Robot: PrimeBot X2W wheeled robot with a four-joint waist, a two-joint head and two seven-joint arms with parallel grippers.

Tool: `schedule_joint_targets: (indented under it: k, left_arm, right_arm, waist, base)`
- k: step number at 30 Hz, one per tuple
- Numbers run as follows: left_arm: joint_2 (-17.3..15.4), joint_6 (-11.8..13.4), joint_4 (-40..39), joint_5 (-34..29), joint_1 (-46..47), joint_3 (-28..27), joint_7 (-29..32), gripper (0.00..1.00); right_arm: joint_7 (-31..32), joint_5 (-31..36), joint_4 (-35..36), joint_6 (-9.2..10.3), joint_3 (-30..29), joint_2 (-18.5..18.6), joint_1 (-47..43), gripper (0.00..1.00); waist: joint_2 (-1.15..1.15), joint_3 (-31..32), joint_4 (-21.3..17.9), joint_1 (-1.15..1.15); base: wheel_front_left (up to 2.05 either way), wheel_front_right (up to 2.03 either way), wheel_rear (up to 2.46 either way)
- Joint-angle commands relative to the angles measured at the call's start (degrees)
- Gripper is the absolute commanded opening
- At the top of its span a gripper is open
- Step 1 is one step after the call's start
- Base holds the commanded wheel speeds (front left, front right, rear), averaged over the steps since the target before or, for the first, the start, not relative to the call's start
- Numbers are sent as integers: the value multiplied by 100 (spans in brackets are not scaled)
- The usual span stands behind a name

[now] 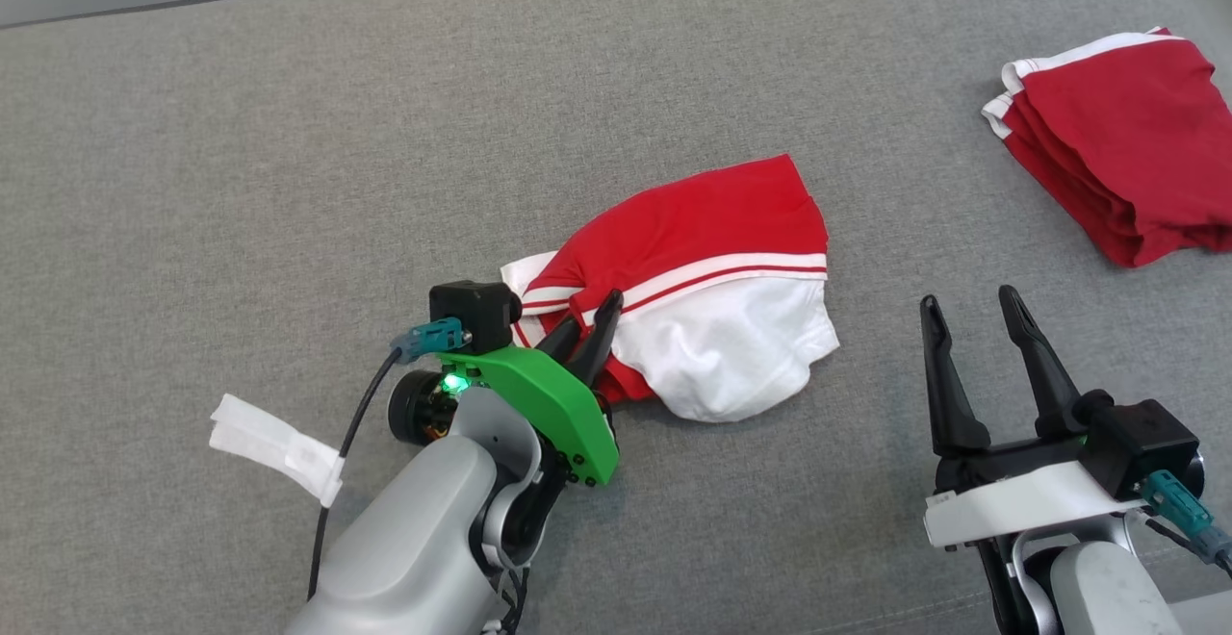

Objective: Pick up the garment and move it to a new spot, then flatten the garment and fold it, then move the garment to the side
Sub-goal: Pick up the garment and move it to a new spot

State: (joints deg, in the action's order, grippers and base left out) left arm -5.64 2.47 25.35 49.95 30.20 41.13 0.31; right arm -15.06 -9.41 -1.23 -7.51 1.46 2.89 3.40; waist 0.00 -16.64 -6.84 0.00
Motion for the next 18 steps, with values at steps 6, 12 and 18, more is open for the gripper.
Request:
schedule_joint_targets:
  k: [6, 12, 18]
  left_arm:
    - [84, -26, 248, -257, 79, 75, -616, 100]
    - [-292, 341, -401, -627, -521, 57, -1240, 100]
    - [-843, 735, -1215, -947, -1436, -342, -1516, 100]
  right_arm:
    - [-15, 102, 56, 4, -134, 5, -241, 100]
    - [-15, 172, 171, 4, -374, 8, -541, 100]
    - [-15, 207, 296, 4, -668, 126, -895, 100]
  waist:
    - [0, 333, 129, 0]
    - [0, 810, 337, 0]
    - [0, 1162, 675, 0]
  base:
    - [0, 0, 0]
    - [0, 0, 0]
    - [0, 0, 0]
